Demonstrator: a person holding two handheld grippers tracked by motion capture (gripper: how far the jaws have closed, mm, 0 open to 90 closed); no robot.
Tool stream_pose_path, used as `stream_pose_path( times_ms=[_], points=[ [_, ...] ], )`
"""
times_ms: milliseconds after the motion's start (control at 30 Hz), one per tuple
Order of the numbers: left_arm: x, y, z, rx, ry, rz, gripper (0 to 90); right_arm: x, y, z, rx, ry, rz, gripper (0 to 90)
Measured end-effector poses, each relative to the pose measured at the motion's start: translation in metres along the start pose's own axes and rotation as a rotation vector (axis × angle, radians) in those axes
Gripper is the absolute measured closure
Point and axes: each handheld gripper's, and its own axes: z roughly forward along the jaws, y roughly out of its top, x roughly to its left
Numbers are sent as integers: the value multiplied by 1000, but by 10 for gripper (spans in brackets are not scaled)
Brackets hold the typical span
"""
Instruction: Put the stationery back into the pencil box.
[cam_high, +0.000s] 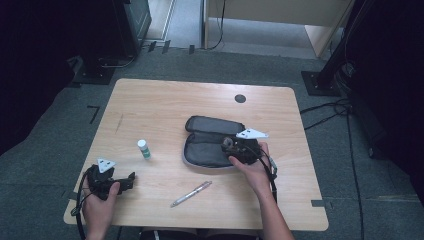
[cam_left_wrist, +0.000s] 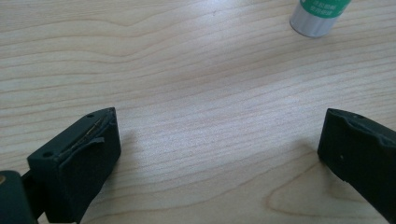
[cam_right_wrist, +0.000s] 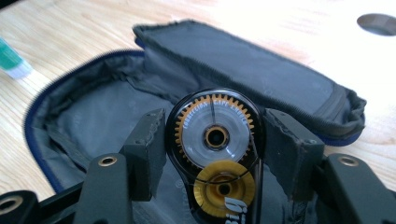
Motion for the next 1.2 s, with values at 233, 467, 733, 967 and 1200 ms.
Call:
stream_pose_path(
  times_ms=[233,467,733,967,1200],
  points=[
    [0,0,0,0,0,-1,0,-1,-3,13,63,-27,-2,417],
    [0,0,0,0,0,-1,0,-2,-5,21,98,-22,3,416],
    [0,0,0,0,0,-1,0,-3,-4,18,92,-18,15,307],
    [0,0,0,0,0,0,0,5,-3,3,67,9,-5,306],
    [0,0,0,0,0,0,0,12,-10,-14,23,40,-8,324]
  ],
)
